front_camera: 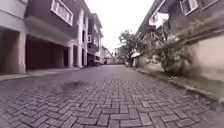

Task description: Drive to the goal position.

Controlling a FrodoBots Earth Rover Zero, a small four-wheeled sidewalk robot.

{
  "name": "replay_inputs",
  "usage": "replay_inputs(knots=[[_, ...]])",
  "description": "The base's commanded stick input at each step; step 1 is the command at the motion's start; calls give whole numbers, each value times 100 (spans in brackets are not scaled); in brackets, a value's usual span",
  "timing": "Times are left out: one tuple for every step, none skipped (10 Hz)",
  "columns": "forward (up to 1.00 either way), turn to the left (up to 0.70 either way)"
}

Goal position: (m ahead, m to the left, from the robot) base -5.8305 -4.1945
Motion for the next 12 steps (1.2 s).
replay_inputs(knots=[[69,3],[69,3],[69,3],[69,3],[69,3],[69,3],[69,3],[69,3],[69,3],[69,3],[69,3],[69,3]])
